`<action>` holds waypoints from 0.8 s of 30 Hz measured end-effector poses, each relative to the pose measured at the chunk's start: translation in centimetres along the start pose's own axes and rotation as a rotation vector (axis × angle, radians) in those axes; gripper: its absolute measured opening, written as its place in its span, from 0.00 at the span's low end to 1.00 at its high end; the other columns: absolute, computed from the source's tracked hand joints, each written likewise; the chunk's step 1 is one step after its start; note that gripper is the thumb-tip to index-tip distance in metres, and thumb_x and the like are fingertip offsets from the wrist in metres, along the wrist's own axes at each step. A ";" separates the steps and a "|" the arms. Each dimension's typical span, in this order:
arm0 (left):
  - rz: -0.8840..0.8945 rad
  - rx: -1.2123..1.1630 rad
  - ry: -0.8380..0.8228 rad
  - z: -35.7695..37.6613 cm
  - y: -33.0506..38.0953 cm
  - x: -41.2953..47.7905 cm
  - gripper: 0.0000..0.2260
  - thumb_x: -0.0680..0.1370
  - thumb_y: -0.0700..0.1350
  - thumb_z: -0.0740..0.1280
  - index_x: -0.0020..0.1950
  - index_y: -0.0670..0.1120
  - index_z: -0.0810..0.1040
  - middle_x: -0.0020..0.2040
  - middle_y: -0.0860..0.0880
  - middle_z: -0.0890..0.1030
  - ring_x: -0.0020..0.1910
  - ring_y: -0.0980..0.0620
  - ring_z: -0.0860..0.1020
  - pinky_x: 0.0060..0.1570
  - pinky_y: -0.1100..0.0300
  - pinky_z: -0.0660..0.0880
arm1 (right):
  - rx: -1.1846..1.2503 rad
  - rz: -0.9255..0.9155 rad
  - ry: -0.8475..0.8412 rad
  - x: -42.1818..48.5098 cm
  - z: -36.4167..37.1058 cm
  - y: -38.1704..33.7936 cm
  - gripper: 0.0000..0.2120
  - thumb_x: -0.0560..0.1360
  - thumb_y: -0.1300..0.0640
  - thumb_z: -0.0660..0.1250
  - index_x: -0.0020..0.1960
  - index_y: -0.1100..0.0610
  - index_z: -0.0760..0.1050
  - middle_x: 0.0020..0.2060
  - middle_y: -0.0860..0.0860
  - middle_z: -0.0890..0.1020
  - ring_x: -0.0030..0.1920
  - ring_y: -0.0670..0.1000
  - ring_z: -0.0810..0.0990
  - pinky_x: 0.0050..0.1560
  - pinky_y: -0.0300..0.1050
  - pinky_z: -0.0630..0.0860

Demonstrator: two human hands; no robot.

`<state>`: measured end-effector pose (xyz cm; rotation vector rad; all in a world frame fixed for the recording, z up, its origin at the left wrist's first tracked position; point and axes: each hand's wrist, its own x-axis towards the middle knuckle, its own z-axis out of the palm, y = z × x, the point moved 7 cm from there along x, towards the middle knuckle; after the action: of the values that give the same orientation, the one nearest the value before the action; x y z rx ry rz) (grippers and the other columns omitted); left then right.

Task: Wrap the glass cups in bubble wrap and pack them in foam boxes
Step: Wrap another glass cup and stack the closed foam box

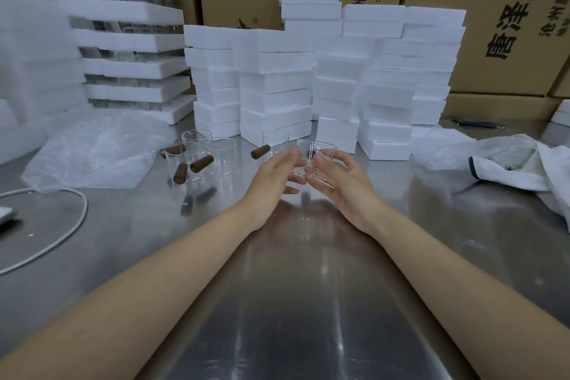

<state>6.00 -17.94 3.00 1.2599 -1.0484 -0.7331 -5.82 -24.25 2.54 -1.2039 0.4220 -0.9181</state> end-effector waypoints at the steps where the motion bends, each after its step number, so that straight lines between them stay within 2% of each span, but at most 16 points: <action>1: 0.018 0.022 -0.021 0.1 0.0 0.0 0.13 0.81 0.55 0.59 0.55 0.50 0.78 0.52 0.54 0.82 0.42 0.57 0.81 0.44 0.61 0.78 | -0.010 -0.005 0.002 0.0 -0.1 -0.1 0.28 0.64 0.52 0.77 0.60 0.57 0.71 0.43 0.50 0.84 0.50 0.53 0.83 0.51 0.43 0.79; 3: 0.047 0.041 -0.021 0.2 0.1 -0.1 0.11 0.81 0.54 0.60 0.55 0.50 0.77 0.54 0.53 0.81 0.44 0.56 0.81 0.44 0.61 0.78 | -0.012 -0.002 -0.010 0.1 -0.1 -0.1 0.27 0.65 0.51 0.76 0.59 0.57 0.71 0.44 0.51 0.84 0.51 0.53 0.83 0.52 0.43 0.80; 7: 0.061 0.023 -0.023 0.2 0.3 -0.3 0.09 0.83 0.51 0.56 0.52 0.53 0.75 0.53 0.54 0.80 0.43 0.56 0.81 0.44 0.63 0.77 | 0.105 0.033 -0.011 0.2 -0.5 0.0 0.12 0.75 0.54 0.69 0.55 0.59 0.74 0.48 0.56 0.80 0.49 0.56 0.83 0.49 0.45 0.80; 9: 0.063 0.030 -0.045 0.3 0.3 -0.3 0.09 0.83 0.51 0.55 0.52 0.54 0.75 0.53 0.55 0.80 0.42 0.57 0.80 0.45 0.63 0.77 | 0.109 0.047 -0.006 0.3 -0.7 0.1 0.10 0.77 0.55 0.67 0.55 0.59 0.74 0.47 0.56 0.79 0.48 0.57 0.83 0.48 0.45 0.80; 20: 0.033 0.025 -0.048 0.2 0.1 -0.3 0.13 0.83 0.52 0.55 0.57 0.48 0.75 0.56 0.50 0.80 0.42 0.56 0.80 0.48 0.59 0.75 | 0.087 0.055 0.007 0.2 -0.6 0.1 0.06 0.78 0.55 0.66 0.51 0.57 0.76 0.44 0.54 0.81 0.48 0.56 0.83 0.47 0.44 0.80; 24: 0.015 0.016 -0.036 0.1 0.1 -0.2 0.12 0.82 0.56 0.55 0.53 0.53 0.76 0.56 0.52 0.81 0.44 0.56 0.80 0.50 0.57 0.76 | 0.076 0.049 -0.012 0.1 -0.5 0.0 0.10 0.74 0.55 0.69 0.54 0.58 0.76 0.45 0.54 0.82 0.49 0.56 0.82 0.50 0.46 0.81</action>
<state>5.81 -17.74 3.09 1.2554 -1.0942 -0.7399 -6.08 -24.64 2.41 -1.1247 0.4011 -0.8771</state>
